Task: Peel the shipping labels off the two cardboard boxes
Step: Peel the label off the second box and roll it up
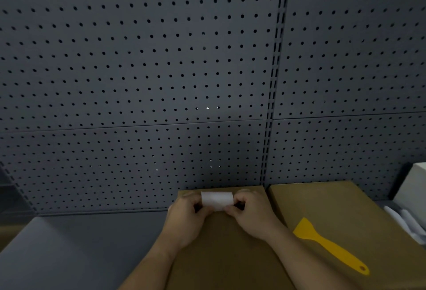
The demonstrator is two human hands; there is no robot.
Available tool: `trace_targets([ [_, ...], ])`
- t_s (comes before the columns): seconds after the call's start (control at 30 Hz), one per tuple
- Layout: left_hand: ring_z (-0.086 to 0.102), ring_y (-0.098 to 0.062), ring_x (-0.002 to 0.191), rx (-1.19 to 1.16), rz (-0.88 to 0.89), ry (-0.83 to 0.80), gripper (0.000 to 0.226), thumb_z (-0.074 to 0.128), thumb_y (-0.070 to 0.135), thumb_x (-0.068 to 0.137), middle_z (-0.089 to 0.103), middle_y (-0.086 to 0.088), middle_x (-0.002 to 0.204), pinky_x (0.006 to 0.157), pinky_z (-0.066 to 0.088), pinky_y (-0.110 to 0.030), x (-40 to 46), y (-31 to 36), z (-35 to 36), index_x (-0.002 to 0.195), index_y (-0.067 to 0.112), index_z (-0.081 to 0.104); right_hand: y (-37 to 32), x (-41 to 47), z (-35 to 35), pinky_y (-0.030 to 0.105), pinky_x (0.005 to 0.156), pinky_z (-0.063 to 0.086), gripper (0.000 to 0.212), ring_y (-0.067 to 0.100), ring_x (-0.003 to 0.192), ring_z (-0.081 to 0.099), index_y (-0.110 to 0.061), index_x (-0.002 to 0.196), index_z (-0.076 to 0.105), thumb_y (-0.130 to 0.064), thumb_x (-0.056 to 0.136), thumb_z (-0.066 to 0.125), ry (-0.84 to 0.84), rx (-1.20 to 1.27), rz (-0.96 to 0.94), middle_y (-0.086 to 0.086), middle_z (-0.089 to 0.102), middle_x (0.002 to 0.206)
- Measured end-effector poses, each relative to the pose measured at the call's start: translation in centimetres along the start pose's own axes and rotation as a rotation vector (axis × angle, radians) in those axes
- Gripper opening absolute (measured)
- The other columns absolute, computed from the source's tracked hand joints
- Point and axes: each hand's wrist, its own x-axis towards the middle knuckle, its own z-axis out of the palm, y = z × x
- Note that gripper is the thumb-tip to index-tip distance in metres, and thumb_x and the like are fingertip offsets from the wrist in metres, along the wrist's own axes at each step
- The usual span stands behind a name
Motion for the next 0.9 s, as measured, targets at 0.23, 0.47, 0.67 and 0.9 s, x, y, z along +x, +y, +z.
trace_targets([
  [0.23, 0.065, -0.002, 0.101, -0.002, -0.01, -0.017, 0.021, 0.068, 0.036, 0.09, 0.071, 0.018, 0.109, 0.092, 0.057, -0.034, 0.1, -0.1, 0.0, 0.11, 0.032, 0.073, 0.0, 0.1, 0.0, 0.031, 0.076, 0.051, 0.032, 0.007, 0.08, 0.056, -0.04, 0.064, 0.049, -0.041, 0.086, 0.071, 0.018, -0.006, -0.009, -0.016, 0.057, 0.079],
  [0.47, 0.056, -0.004, 0.1, 0.017, 0.03, 0.019, 0.015, 0.067, 0.033, 0.091, 0.062, 0.018, 0.1, 0.091, 0.053, -0.033, 0.1, 0.3, -0.1, 0.104, 0.029, 0.072, 0.2, 0.1, 0.2, 0.032, 0.077, 0.051, 0.033, 0.008, 0.081, 0.056, -0.04, 0.064, 0.047, -0.04, 0.086, 0.071, 0.047, 0.02, -0.025, -0.014, 0.057, 0.082],
  [0.67, 0.055, -0.01, 0.092, -0.06, 0.053, 0.052, 0.007, 0.065, 0.029, 0.093, 0.06, 0.009, 0.091, 0.08, 0.051, -0.028, -0.2, 1.0, -0.3, 0.092, 0.023, 0.069, 0.2, 0.0, 0.2, 0.036, 0.08, 0.055, 0.011, 0.007, 0.087, 0.06, -0.021, 0.082, 0.069, -0.031, 0.087, 0.074, 0.095, 0.183, -0.041, -0.009, 0.063, 0.091],
  [0.9, 0.052, -0.011, 0.084, -0.07, 0.023, 0.055, 0.014, 0.062, 0.025, 0.096, 0.056, 0.004, 0.084, 0.07, 0.042, -0.023, -0.3, 1.6, -0.5, 0.083, 0.019, 0.062, -0.2, -0.3, -0.1, 0.031, 0.079, 0.055, 0.008, 0.003, 0.088, 0.062, -0.034, 0.087, 0.071, -0.041, 0.086, 0.071, 0.071, 0.21, 0.0, -0.014, 0.068, 0.091],
])
